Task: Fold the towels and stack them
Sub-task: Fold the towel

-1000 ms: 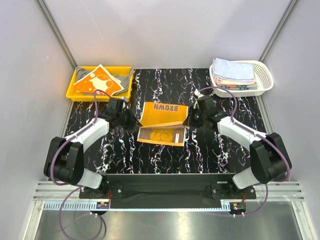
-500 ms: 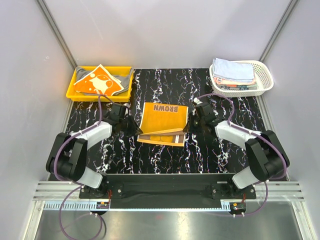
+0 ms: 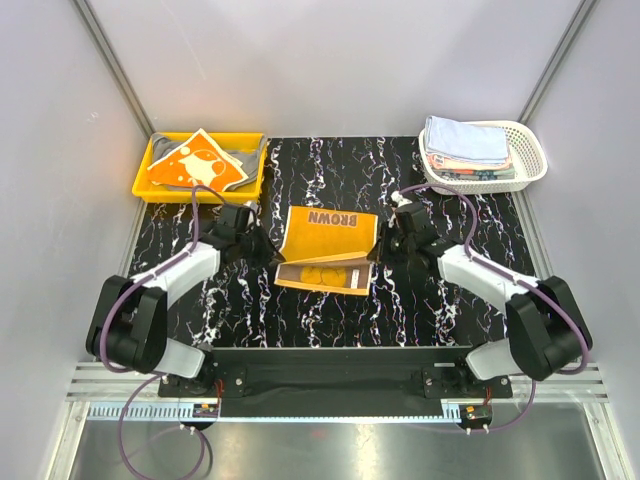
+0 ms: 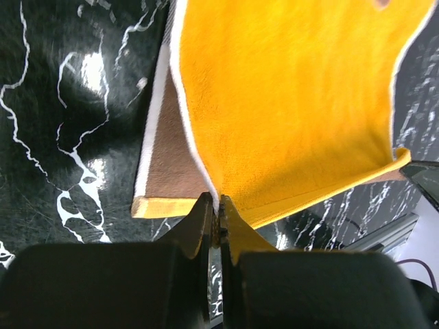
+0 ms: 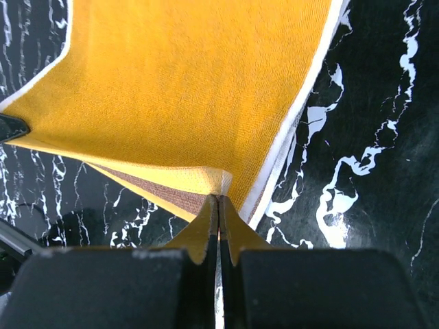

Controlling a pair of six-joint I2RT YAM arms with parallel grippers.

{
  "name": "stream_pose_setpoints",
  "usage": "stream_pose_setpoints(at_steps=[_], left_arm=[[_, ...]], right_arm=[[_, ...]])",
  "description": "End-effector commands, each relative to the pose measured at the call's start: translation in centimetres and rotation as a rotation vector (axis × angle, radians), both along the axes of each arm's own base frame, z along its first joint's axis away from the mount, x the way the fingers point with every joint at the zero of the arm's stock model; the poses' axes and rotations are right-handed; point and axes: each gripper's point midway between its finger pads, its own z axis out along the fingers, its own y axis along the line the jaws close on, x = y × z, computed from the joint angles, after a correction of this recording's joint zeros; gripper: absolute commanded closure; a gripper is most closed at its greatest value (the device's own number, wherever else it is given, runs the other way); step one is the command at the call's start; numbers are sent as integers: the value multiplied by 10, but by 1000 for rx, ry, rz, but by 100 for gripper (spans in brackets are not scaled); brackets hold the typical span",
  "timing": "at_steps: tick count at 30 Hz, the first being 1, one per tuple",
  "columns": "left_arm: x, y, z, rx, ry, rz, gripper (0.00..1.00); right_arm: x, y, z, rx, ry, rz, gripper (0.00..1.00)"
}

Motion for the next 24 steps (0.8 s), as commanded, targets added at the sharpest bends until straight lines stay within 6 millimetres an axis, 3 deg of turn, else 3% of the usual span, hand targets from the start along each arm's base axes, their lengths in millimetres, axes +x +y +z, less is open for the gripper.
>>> stream_pose_setpoints(at_steps=[1, 8, 13, 18, 20, 24], left_arm=[[13, 14, 20, 69, -87, 26, 100], [7, 16, 7, 76, -64, 23, 100], [-3, 16, -16, 77, -19, 15, 99], [-14, 14, -38, 61, 24, 4, 90], [-16, 14, -42, 59, 30, 4, 82], [-16, 16, -37, 67, 16, -2, 71]], right_arm=[[8, -16, 17, -55, -60, -59, 100], [-3, -10, 2, -42, -23, -48, 100], [-15, -3, -16, -22, 7, -19, 100], [-25, -1, -31, -8, 37, -5, 90], [-26, -3, -34, -21, 39, -5, 86], [-29, -5, -27, -17, 36, -3, 63]])
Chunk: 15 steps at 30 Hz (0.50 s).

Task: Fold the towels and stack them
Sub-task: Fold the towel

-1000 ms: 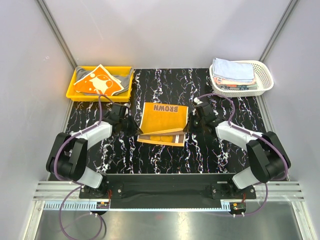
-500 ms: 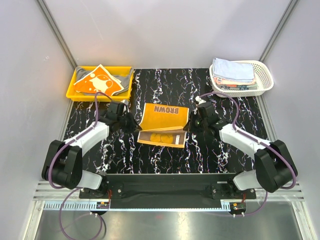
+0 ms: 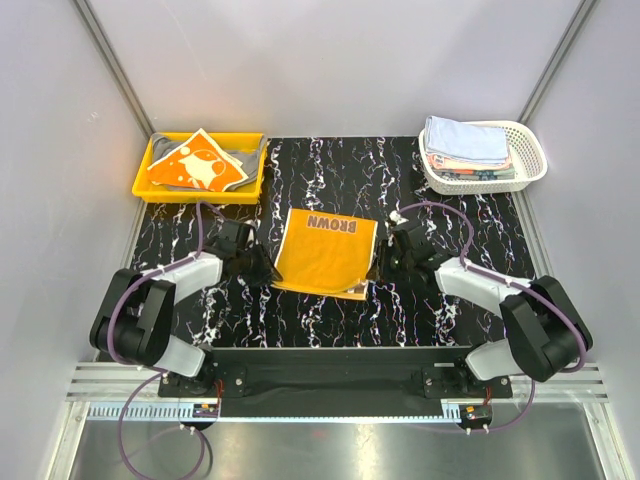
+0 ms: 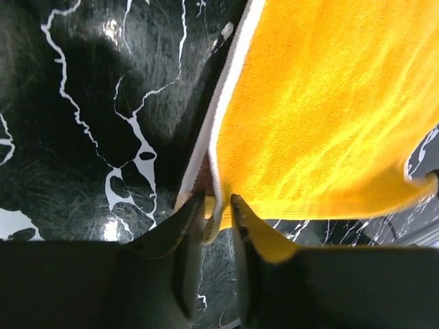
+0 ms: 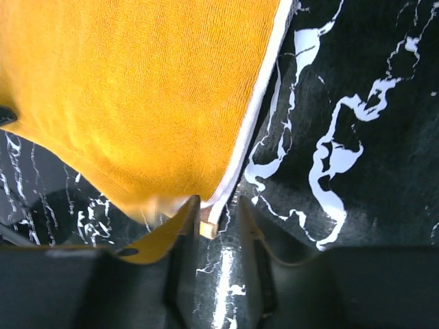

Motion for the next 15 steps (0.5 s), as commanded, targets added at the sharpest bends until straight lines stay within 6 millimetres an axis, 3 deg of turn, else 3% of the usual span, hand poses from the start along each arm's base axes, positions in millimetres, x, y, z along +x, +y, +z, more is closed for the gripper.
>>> stream_pose_setpoints(at_steps=[1, 6, 10, 14, 15], left_arm=[[13, 4, 10, 24, -74, 2, 69], [21, 1, 36, 1, -129, 1, 65], [24, 1, 50, 5, -148, -3, 64], [30, 5, 59, 33, -171, 3, 62], [32, 6, 61, 41, -174, 5, 61]], right_arm=[[6, -2, 17, 6, -59, -10, 62], [12, -7, 37, -11, -91, -37, 62], [20, -6, 30, -49, -66, -44, 63], [43, -16, 23, -143, -77, -109, 62], [55, -15, 32, -161, -97, -122, 62]])
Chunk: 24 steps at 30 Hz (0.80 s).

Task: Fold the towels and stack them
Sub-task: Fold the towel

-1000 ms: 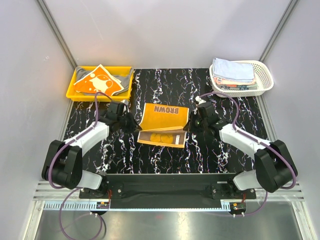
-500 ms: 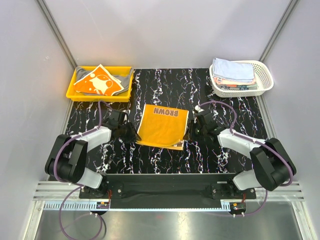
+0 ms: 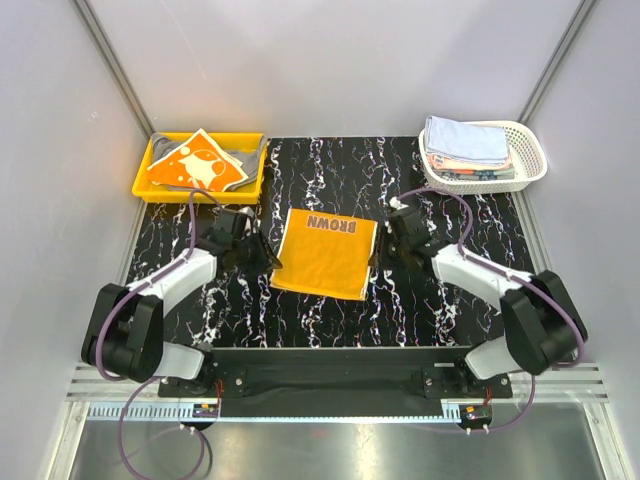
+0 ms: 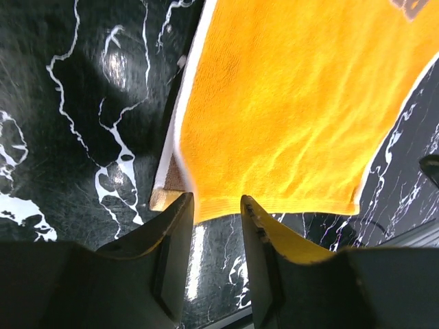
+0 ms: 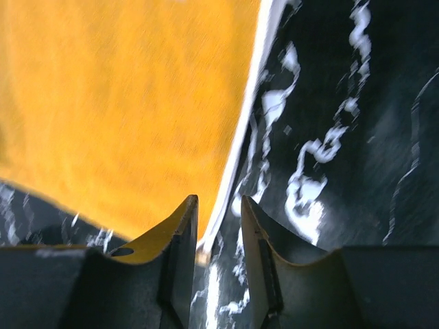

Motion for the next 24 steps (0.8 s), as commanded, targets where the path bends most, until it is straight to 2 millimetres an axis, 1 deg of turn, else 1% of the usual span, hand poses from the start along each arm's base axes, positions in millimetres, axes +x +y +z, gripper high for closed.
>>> stream_pose_setpoints(at_steps=[1, 2, 3, 4, 5, 6, 7, 8, 9, 10, 11, 12, 13, 14, 15, 16, 17, 18, 19, 21, 22, 23, 24], left_arm=[[22, 6, 31, 43, -98, 11, 61], [24, 7, 35, 52, -106, 11, 61], [27, 7, 42, 59, -115, 13, 61], [30, 9, 46, 71, -118, 12, 58], [41, 6, 61, 63, -154, 13, 57], [47, 5, 66, 71, -164, 10, 56], [53, 4, 69, 83, -175, -11, 56], [68, -3, 74, 75, -180, -23, 56], [74, -5, 75, 80, -176, -32, 56], [84, -5, 77, 96, -198, -50, 56], [91, -8, 63, 106, -169, -62, 56], [103, -10, 72, 109, -191, -64, 56], [111, -10, 67, 135, -196, -89, 56], [117, -11, 65, 144, -200, -98, 56], [130, -13, 57, 155, -197, -99, 56], [137, -10, 50, 184, -193, -93, 56], [143, -10, 48, 195, -193, -91, 56], [153, -11, 35, 207, -177, -96, 55], [159, -13, 31, 213, -181, -102, 55], [168, -14, 21, 220, -171, -106, 53], [176, -17, 12, 221, -162, -108, 52], [178, -17, 7, 227, -154, -107, 52], [183, -17, 5, 233, -149, -100, 51]], right_arm=[[38, -13, 4, -136, -55, -72, 62], [45, -13, 5, -148, -59, -78, 61], [60, -9, 15, -140, -84, -85, 61], [68, -12, 6, -160, -65, -93, 60], [80, -9, 15, -156, -80, -100, 61], [87, -11, 12, -164, -76, -107, 61], [92, -13, 1, -191, -57, -120, 60], [105, -15, 4, -180, -64, -138, 60], [110, -18, 1, -176, -52, -146, 60], [113, -19, -11, -175, -26, -153, 60], [118, -25, -15, -175, -14, -168, 60], [124, -24, -14, -163, -6, -166, 60], [126, -25, -23, -173, 8, -160, 60], [129, -26, -25, -179, 9, -161, 59], [135, -28, -25, -179, 7, -168, 59], [135, -27, -34, -188, 29, -160, 58], [140, -28, -34, -185, 28, -163, 59], [144, -30, -36, -189, 29, -168, 59], [146, -32, -43, -199, 43, -168, 59], [154, -32, -43, -198, 41, -174, 59], [155, -36, -50, -206, 56, -178, 59], [162, -35, -46, -202, 49, -179, 59], [164, -34, -47, -201, 47, -177, 59]])
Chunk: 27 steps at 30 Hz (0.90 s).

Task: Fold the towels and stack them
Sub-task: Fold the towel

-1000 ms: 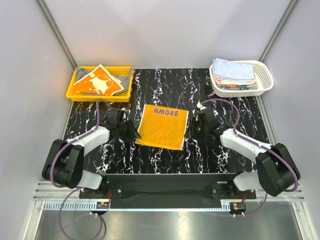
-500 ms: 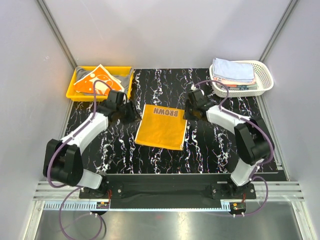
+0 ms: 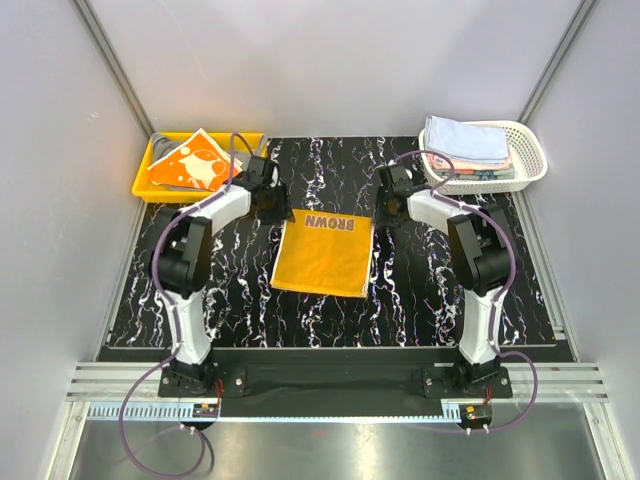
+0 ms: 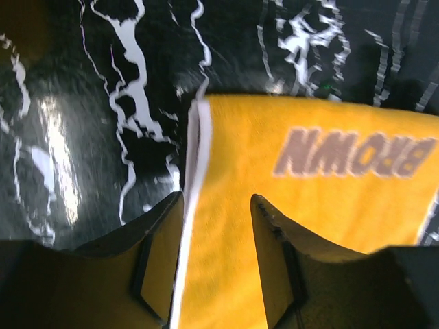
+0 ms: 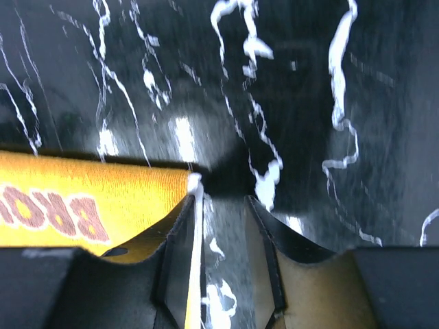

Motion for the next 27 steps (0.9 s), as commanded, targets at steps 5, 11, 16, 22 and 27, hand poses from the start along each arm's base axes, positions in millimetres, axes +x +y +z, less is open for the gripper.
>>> stream_pose_setpoints(at_steps=[5, 11, 16, 22, 27], left_arm=[[34, 10, -20, 90, -1, 66, 51], [15, 13, -44, 126, 52, 164, 51], [5, 14, -43, 147, 38, 209, 50], [30, 35, -8, 190, -45, 226, 47], [40, 44, -3, 266, -48, 186, 46]], right_arm=[[27, -5, -8, -43, 5, 12, 59], [45, 3, -13, -42, -8, 53, 59], [50, 4, -4, -33, -24, 74, 59], [52, 2, 27, -15, -76, 68, 58], [49, 7, 45, 17, -99, 81, 57]])
